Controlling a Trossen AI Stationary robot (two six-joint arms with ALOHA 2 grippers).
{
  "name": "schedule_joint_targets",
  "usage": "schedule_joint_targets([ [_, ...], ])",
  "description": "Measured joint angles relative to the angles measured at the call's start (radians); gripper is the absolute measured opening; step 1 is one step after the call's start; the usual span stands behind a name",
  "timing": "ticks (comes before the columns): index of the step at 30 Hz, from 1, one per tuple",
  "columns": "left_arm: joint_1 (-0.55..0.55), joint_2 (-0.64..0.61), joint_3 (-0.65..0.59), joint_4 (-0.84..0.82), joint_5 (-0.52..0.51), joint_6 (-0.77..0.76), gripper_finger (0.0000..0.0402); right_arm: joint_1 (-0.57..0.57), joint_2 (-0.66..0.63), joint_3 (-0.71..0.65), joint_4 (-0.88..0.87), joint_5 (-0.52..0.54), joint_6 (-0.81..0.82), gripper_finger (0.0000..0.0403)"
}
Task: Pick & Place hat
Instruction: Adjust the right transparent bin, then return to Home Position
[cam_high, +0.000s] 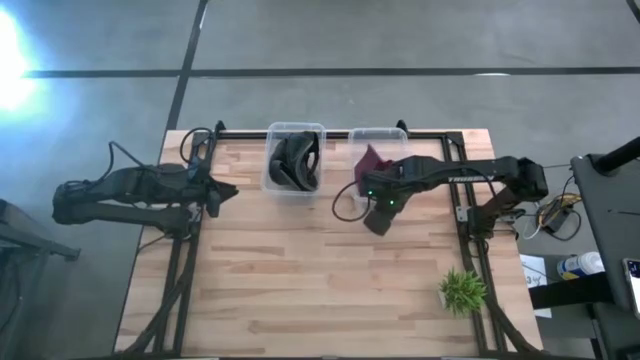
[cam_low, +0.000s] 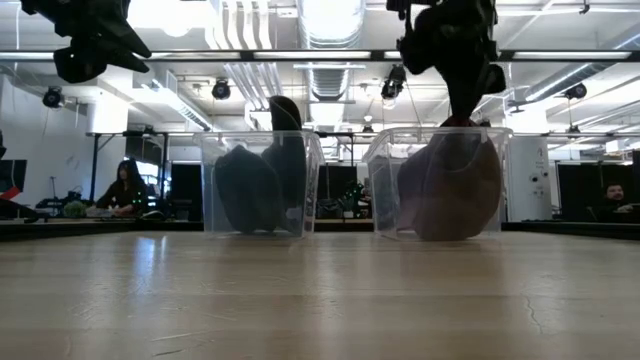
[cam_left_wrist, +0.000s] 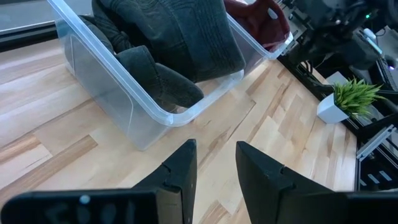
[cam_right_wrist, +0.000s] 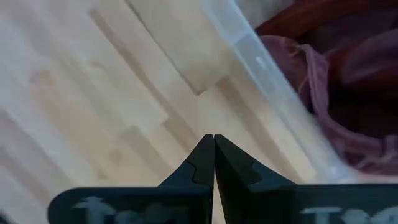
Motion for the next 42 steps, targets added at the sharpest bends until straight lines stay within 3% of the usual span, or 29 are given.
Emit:
schedule_joint_targets([
  [24,0.0,0.0,0.0,0.001,0.0,-0.023,0.0106,-0.06,0.006,-0.021,0.075,0.157,-0.144,0.0009],
  [35,0.0,0.007,-0.005,0.061,0.002,-0.023,0.0106,-0.008,-0.026,0.028,0.209,0.032,-0.193,0.0009],
  [39,-0.001,0.028,-0.039,0.284,0.146,0.082,0.0106,0.033,-0.096,0.033,0.258,0.038,-0.178,0.0009],
  [42,-0.003,0.032,-0.037,0.363,0.253,0.147,0.0106,0.071,-0.189,0.002,0.245,0.11,-0.115,0.0009],
])
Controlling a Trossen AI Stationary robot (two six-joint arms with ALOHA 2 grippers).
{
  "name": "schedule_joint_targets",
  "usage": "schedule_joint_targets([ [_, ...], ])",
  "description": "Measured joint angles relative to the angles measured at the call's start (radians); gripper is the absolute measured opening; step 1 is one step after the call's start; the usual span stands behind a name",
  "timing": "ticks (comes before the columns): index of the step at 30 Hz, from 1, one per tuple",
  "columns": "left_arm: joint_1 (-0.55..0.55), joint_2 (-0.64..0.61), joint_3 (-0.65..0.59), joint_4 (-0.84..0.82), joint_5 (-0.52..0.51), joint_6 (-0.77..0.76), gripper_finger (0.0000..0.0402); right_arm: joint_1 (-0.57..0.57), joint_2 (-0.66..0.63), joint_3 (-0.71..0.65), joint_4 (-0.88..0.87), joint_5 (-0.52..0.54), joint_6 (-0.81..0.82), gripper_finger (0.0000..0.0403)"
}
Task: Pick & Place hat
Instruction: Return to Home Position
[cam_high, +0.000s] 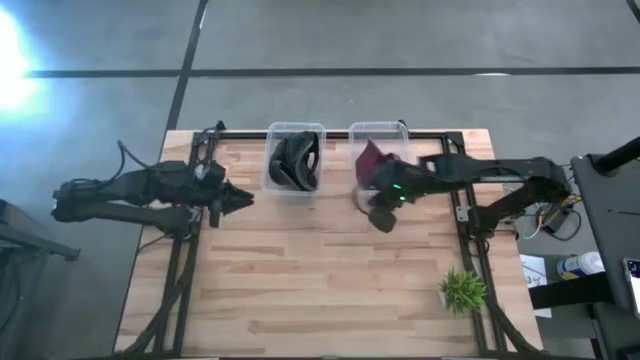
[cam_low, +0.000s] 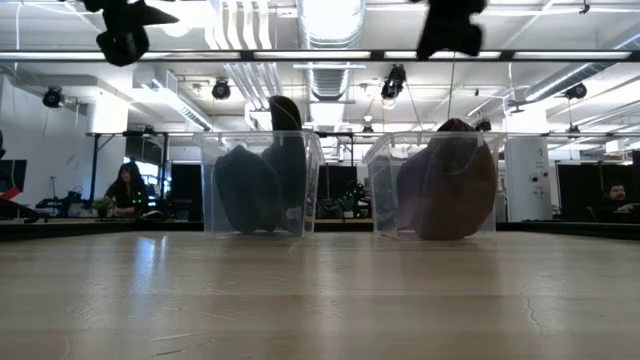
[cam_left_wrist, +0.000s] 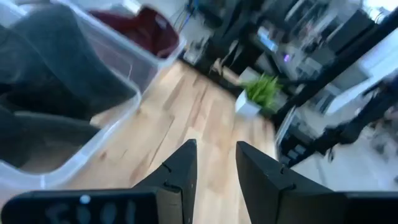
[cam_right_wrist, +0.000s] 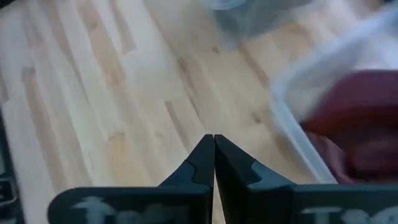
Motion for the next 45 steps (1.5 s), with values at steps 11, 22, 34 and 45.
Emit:
schedule_joint_targets([
  [11,0.001,-0.161,0.121,-0.3,-0.095,0.061,0.0106,0.105,-0.382,-0.213,-0.303,0.24,0.369,0.0009],
  [22,0.0,-0.306,-0.06,0.0,0.074,0.21,0.0106,0.172,-0.657,-0.331,-0.259,0.237,0.333,0.0009],
  [34,0.0,-0.414,-0.563,0.669,0.25,0.22,0.0106,0.172,-0.931,-0.641,0.157,0.144,0.208,0.0009],
  [45,0.001,-0.472,-0.726,0.833,0.247,0.246,0.0106,0.171,-1.039,-0.657,0.257,0.17,0.148,0.0009],
])
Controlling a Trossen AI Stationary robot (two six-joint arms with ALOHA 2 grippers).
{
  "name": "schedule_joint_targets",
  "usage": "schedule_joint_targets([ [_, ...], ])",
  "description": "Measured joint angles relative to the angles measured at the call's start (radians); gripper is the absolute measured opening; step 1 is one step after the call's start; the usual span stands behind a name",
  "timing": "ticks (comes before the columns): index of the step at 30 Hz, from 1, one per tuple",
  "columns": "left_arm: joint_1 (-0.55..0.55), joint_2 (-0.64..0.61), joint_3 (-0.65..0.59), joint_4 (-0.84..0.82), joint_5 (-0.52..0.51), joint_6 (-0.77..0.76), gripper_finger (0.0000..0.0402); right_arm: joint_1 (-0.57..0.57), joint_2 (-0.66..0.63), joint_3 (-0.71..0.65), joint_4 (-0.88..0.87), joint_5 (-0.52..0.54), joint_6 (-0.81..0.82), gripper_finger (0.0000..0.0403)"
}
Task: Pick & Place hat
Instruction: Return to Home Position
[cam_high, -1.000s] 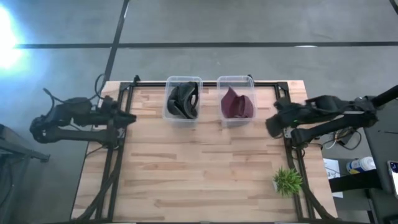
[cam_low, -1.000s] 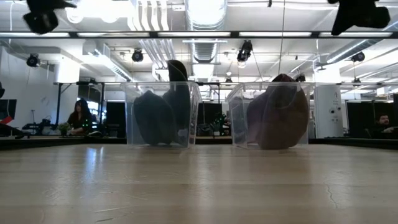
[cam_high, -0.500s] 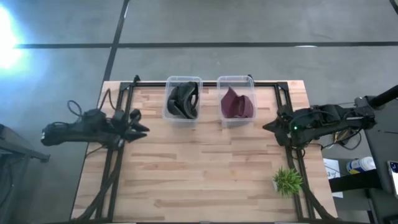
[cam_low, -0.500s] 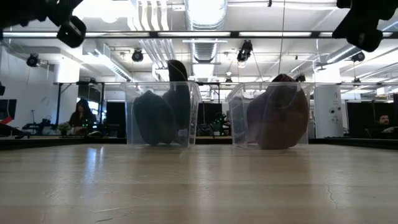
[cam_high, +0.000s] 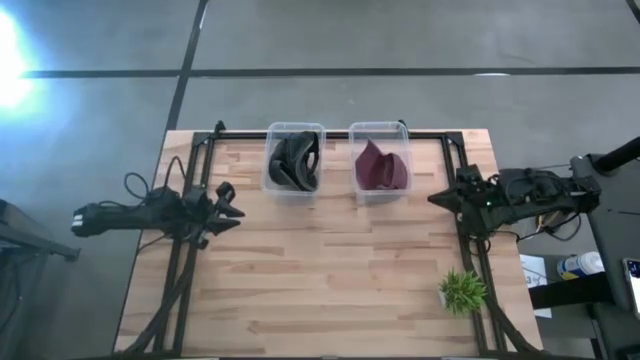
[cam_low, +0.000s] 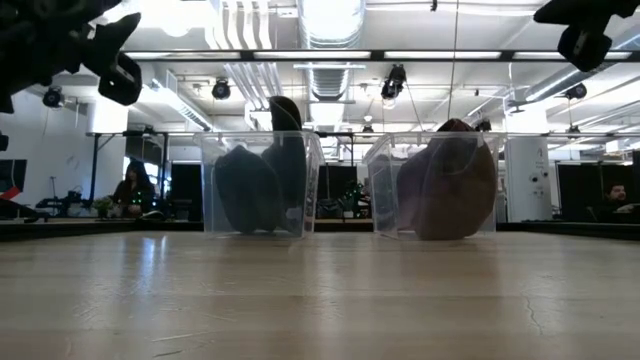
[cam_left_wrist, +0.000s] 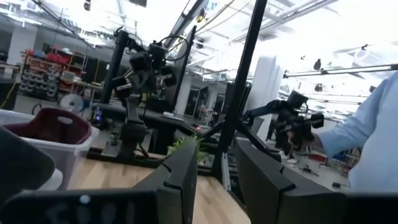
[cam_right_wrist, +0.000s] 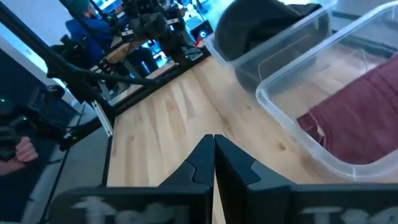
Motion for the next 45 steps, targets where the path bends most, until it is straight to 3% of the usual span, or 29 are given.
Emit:
schedule_joint_targets([
  [5,0.0,-0.007,-0.007,-0.012,-0.002,0.017,0.0106,0.0,-0.004,-0.019,0.048,0.047,-0.03,0.0009],
  [12,0.001,-0.023,-0.007,-0.007,-0.003,-0.008,0.0106,0.0,-0.087,-0.258,0.467,0.057,-0.187,0.0009],
  [17,0.001,-0.028,-0.008,-0.007,-0.003,-0.041,0.0106,0.0,-0.109,-0.403,0.658,0.065,-0.213,0.0009],
  [24,0.001,-0.028,-0.008,-0.017,-0.02,-0.081,0.0106,-0.003,-0.125,-0.533,0.771,0.096,-0.163,0.0009],
  [30,0.001,-0.026,-0.008,-0.017,-0.029,-0.082,0.0106,-0.003,-0.125,-0.619,0.912,0.106,-0.226,0.0009],
  [35,0.001,-0.026,-0.008,-0.017,-0.029,-0.083,0.0106,-0.009,-0.124,-0.687,0.964,0.196,-0.26,0.0009],
  [45,0.001,-0.026,-0.009,-0.017,-0.029,-0.083,0.0106,-0.023,-0.132,-0.692,0.969,0.222,-0.235,0.0009],
])
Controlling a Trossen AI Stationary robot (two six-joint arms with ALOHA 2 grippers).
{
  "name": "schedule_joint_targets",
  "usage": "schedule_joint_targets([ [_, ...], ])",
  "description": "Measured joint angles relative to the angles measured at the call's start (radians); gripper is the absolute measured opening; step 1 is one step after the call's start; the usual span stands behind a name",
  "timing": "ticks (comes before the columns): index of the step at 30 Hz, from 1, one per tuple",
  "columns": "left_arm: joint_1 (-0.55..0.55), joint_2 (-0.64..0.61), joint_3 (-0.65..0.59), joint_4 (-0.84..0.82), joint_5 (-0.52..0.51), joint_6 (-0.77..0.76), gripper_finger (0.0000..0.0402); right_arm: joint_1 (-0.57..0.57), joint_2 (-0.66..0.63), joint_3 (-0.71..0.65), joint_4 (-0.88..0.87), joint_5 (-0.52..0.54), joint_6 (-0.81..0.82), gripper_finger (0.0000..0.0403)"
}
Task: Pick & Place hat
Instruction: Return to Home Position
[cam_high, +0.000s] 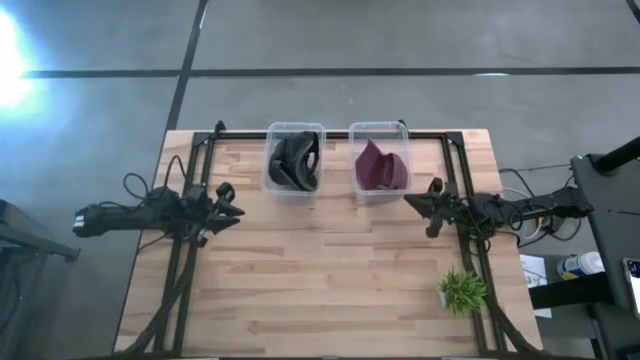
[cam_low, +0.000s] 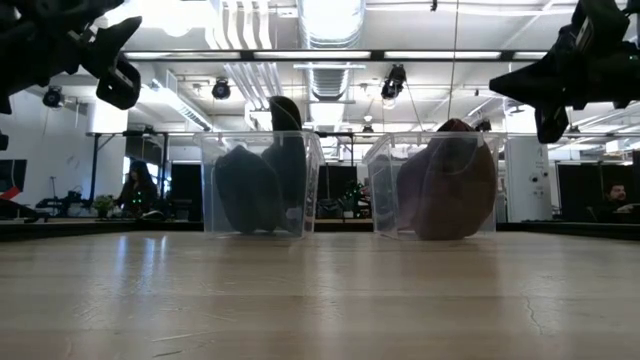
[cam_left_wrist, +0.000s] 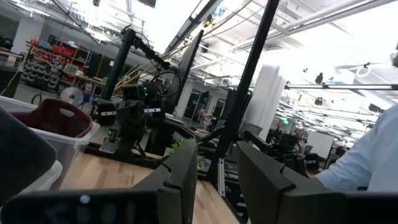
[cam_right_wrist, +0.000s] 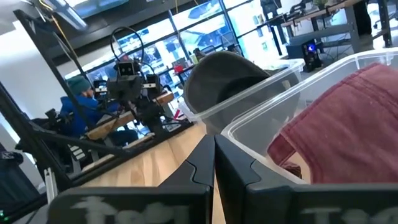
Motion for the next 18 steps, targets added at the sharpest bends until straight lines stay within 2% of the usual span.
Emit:
schedule_joint_targets([
  [13,0.0,0.0,0.0,0.0,0.0,0.0,0.0106,0.002,0.002,0.0,-0.006,-0.009,-0.016,0.0009],
  [15,0.0,0.0,0.0,0.0,0.0,0.0,0.0106,0.002,0.003,0.0,-0.006,-0.062,-0.032,0.0009],
  [18,0.0,0.0,0.0,0.0,0.0,0.0,0.0106,0.002,-0.012,0.0,-0.006,-0.22,-0.111,0.0009],
])
